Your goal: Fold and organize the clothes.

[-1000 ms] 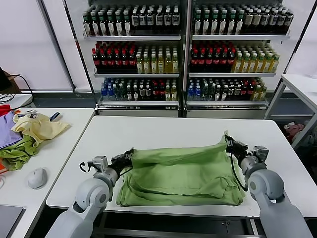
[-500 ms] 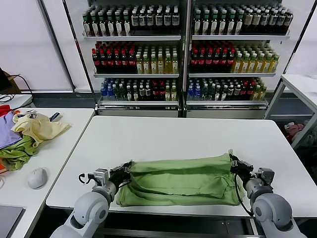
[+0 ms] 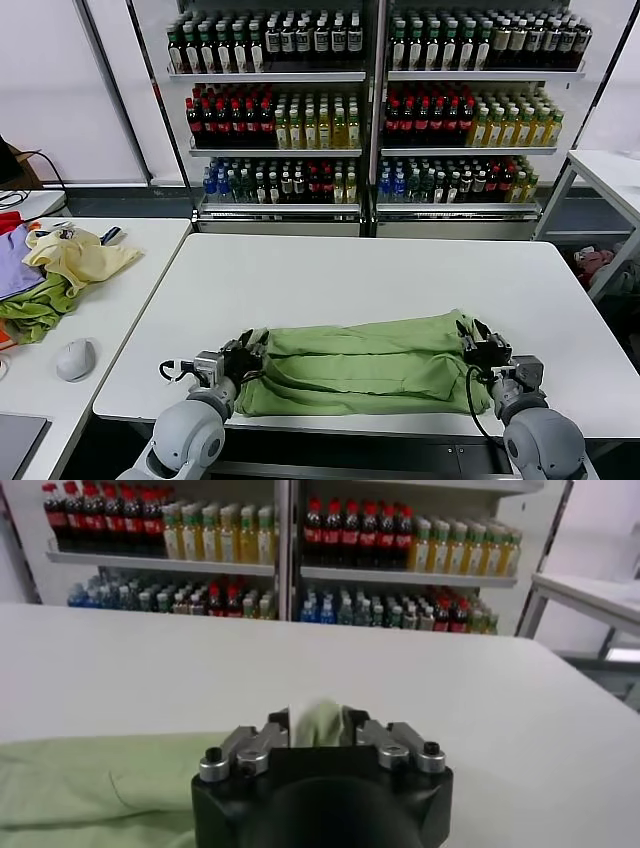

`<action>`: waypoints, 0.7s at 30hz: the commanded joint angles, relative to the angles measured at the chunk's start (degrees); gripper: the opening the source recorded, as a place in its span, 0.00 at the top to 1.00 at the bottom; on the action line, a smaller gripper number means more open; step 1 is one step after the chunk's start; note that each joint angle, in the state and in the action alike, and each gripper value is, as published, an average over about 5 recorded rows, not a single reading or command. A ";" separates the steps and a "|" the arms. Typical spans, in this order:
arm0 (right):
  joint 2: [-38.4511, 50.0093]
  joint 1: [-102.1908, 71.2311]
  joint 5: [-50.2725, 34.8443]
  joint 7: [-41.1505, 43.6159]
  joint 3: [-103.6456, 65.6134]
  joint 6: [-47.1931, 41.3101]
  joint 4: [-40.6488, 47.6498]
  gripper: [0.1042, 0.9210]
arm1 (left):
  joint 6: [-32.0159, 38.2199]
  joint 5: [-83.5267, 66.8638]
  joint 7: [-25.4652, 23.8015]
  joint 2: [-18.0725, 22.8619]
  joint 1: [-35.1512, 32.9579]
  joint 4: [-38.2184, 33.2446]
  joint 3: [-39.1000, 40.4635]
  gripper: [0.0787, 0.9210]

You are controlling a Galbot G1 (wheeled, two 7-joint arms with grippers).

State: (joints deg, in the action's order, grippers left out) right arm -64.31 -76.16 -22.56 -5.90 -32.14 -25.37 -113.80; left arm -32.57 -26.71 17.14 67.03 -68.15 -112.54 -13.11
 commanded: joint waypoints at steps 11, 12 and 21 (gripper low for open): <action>-0.75 -1.93 3.53 0.07 0.40 1.13 -1.52 0.12 | 0.39 14.49 5.22 9.64 -5.48 0.71 0.73 0.14; -0.77 -2.02 3.55 0.08 0.38 1.17 -1.53 0.12 | 0.31 14.90 5.49 9.99 -5.45 1.17 0.68 0.13; -0.83 -2.08 3.49 0.12 0.11 1.37 -1.55 0.12 | -0.58 16.05 6.30 11.99 -6.12 3.71 0.42 0.19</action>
State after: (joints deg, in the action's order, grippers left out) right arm -65.14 -77.91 -19.56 -5.79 -32.01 -24.15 -115.16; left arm -32.63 -13.52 22.28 76.62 -73.37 -110.44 -12.76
